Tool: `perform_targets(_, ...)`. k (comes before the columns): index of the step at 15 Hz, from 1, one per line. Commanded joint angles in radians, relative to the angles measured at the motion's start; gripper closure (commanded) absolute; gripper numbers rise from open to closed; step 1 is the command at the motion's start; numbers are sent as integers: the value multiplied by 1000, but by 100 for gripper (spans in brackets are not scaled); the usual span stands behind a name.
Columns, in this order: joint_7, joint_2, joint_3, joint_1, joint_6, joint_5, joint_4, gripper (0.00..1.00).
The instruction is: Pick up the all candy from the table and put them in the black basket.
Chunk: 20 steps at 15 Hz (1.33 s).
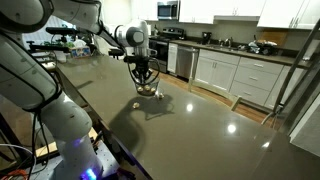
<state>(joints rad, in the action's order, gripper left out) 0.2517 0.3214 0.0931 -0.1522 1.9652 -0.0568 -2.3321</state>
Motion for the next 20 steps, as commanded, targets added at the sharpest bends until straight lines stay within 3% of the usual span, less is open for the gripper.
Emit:
perform_targets(1,38,31,-8,-14,94,18,-23,92)
perform_targets(11,76,5,-15,-60,341,118,-77,92)
perform_targets(20,95,4,-15,-74,385,135,-77,92)
